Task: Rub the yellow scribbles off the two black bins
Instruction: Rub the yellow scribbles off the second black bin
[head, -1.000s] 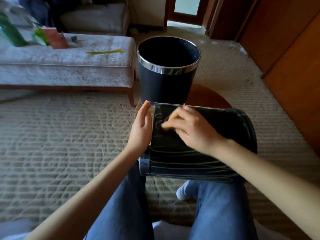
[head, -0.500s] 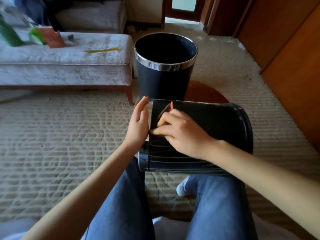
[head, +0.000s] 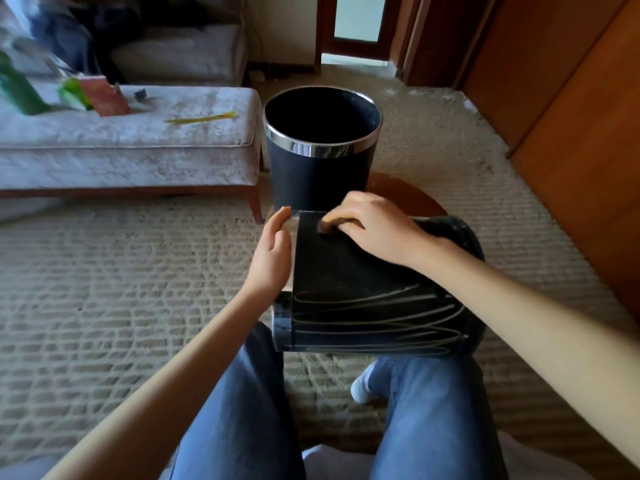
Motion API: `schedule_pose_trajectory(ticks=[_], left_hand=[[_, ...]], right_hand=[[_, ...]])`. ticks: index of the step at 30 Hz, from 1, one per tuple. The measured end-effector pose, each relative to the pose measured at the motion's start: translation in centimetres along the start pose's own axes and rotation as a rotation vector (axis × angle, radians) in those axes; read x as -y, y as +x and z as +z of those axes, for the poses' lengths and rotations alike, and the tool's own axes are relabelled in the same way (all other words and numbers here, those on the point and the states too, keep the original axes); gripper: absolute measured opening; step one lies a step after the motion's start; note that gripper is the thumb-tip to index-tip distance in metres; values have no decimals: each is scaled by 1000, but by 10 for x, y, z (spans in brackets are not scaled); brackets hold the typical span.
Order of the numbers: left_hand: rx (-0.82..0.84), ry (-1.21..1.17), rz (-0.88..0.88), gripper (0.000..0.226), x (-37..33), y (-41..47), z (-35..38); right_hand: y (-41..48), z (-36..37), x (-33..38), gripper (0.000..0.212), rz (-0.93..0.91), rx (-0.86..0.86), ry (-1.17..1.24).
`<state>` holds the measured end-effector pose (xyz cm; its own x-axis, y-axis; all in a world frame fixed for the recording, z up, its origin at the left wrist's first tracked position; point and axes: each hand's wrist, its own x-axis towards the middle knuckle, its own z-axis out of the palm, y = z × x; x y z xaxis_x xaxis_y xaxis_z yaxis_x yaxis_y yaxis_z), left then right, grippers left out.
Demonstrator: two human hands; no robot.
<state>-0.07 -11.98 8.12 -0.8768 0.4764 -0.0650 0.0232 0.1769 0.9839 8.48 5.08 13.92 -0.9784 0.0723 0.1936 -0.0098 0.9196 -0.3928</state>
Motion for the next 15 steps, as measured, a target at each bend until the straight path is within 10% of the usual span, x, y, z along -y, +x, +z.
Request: schedule_pose_trajectory(ticks=[7, 15], left_hand=[[28, -112, -315, 37, -8, 43, 2], [-32, -148, -253, 38, 0, 24, 3]], right_hand=[[-132, -60, -70, 18, 220, -343, -137], [-152, -23, -78, 26, 140, -452, -265]])
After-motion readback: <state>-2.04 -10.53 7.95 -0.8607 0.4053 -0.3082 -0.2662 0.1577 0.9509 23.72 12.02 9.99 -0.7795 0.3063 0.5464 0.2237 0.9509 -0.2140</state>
